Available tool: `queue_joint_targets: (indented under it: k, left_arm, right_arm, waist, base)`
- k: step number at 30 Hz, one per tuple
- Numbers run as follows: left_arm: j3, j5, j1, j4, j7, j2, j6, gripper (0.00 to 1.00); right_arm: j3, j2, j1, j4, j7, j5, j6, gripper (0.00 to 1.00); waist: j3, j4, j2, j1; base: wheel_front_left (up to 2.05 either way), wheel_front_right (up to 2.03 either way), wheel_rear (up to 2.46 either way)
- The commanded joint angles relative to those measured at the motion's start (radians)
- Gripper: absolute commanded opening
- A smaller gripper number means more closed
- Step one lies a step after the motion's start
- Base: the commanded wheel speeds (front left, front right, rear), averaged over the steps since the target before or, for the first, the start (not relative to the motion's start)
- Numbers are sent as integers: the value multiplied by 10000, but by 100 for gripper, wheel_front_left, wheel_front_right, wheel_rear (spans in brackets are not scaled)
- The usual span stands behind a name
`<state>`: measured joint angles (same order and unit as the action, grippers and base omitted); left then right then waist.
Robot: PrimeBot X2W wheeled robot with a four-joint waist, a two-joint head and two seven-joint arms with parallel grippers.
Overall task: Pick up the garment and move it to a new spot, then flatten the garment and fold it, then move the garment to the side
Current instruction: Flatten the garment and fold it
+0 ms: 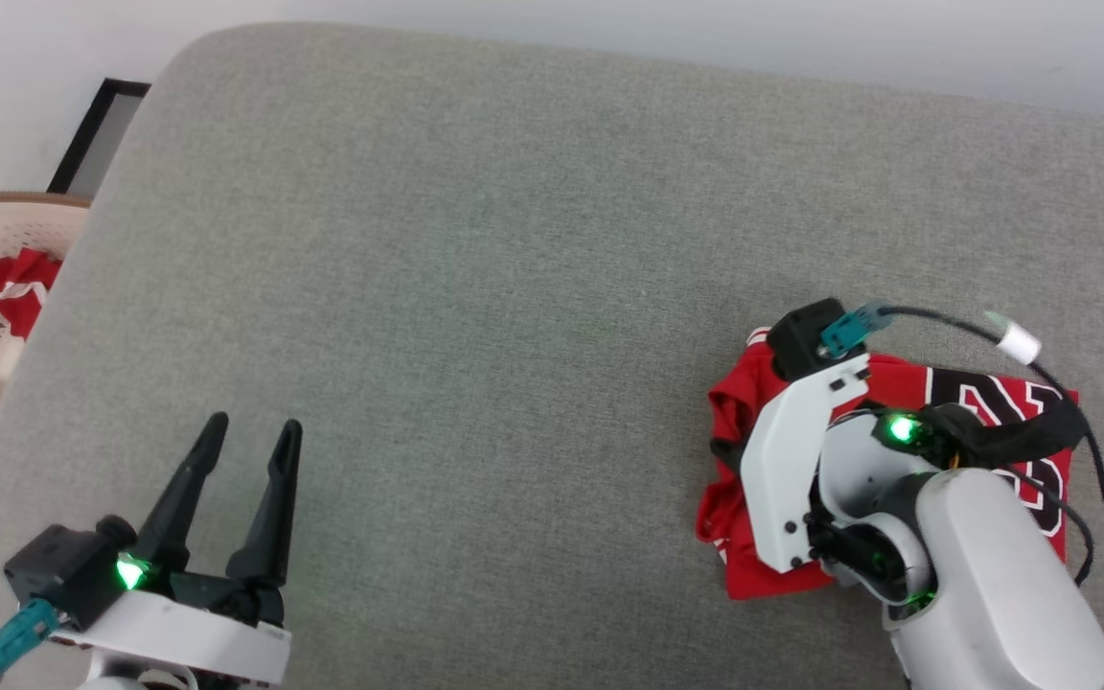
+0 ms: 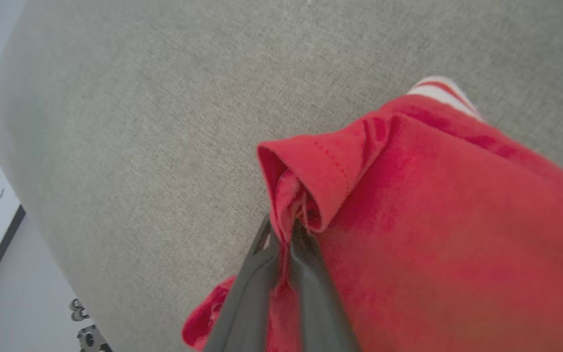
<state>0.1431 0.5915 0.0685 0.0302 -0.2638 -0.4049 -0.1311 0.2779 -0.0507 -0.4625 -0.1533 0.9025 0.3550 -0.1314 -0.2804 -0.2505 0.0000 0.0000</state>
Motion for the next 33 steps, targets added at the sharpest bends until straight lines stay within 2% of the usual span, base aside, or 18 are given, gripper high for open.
queue_joint_targets:
  k: [1, 3, 4, 6, 7, 13, 21, 26, 33]
  left_arm:
    - [-3, 37, 129, 13, 1, 11, 10, 100]
    - [-2, 41, 155, 24, 1, -38, 10, 100]
    - [9, 43, 165, 38, 1, -61, 10, 100]
    - [-21, 46, 186, 36, 1, -117, 10, 100]
    - [-44, 50, 180, 43, 1, -140, 10, 100]
    - [-317, 99, -15, -31, 1, -288, 10, 100]
    - [-521, 171, -143, 1, 3, -466, 10, 100]
    - [-627, 270, -258, 105, 1, -502, 10, 100]
    - [-871, 425, -484, 356, 1, -511, 10, 100]
  right_arm:
    - [91, 7, -111, -79, -100, -60, 17, 0]
    - [197, 8, -111, -304, -320, 31, 17, 0]
    - [254, 6, -141, -391, -468, 115, 17, 4]
    - [393, 12, -227, -479, -794, 402, 17, 51]
    - [420, 12, -237, -535, -929, 538, 17, 100]
    - [647, 5, -392, -283, -1407, 1118, 17, 100]
    - [-95, -30, -63, 467, -2591, 1177, 17, 100]
    - [-155, -368, 323, 276, -4455, 926, 17, 100]
    - [-386, -729, 922, -657, -7425, 52, 17, 100]
  waist:
    - [-11, 26, 0, 0]
    - [-5, 119, 0, 0]
    - [3, 176, 0, 0]
    - [44, 322, 0, 0]
    - [81, 407, 0, 0]
    - [342, 1119, 0, 0]
    - [472, 2125, 0, 0]
    - [558, 2647, 0, 0]
    - [759, 3178, 0, 0]
  base:
    - [0, 0, 0]
    - [0, 0, 0]
    - [0, 0, 0]
    - [0, 0, 0]
    - [0, 0, 0]
    - [0, 0, 0]
    - [0, 0, 0]
    - [0, 0, 0]
    - [0, 0, 0]
